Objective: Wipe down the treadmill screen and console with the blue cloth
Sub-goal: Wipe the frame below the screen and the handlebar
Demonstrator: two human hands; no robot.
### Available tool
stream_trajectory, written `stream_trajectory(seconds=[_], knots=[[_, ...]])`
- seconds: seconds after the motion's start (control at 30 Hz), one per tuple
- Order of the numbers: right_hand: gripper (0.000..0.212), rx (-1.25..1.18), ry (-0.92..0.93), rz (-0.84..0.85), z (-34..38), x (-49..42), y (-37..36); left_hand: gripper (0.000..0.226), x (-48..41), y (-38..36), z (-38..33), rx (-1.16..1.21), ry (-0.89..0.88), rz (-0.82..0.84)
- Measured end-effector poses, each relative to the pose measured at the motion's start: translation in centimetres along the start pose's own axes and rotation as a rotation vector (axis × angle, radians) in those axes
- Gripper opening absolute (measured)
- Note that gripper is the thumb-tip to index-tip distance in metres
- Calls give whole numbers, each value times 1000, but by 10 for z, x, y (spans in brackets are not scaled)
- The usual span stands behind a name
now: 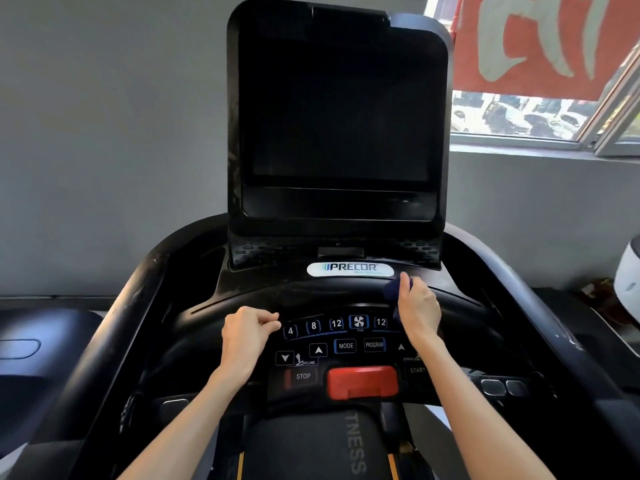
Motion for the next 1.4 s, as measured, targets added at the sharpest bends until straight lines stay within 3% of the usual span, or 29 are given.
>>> stream_trajectory(seconds=[0.07,0.17,0.23,0.5,0.63,0.73,0.83,0.93,1.03,1.27,1.4], knots=[[40,-43,90,51,22,-10,-8,20,0,0,0,21,16,-3],[52,226,138,394,54,-17,-44,21,0,0,3,34,56,2],[62,370,146,523,70,-10,-67,21,0,0,6,44,64,3],[64,554,815,705,150,89,-134,18,6,-3,13,135,79,-44],[59,513,973,750,148,82,-132,18,5,-2,16,142,52,-1],[60,485,915,733,122,38,-107,14,4,0,17,184,60,8],[60,496,682,632,77,-16,-74,12,3,-1,19,202,67,11],[58,466,419,633,45,-43,-53,12,0,-3,19,197,86,8],[61,494,329,629,57,-31,-61,11,-4,-3,19,180,97,34],[66,577,776,747,132,61,-111,10,-11,-4,18,91,80,69],[62,495,744,772,116,37,-95,12,-15,-4,11,-26,10,114]])
Point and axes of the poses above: each hand's wrist, its own x-axis away from the middle knuckle, its own y-axis out of the back of the hand, z = x × y, the point moved 1 cm from there along -x, towards the middle knuckle, and after that the axes turned 14 degrees about -y, right-handed, at the moved point
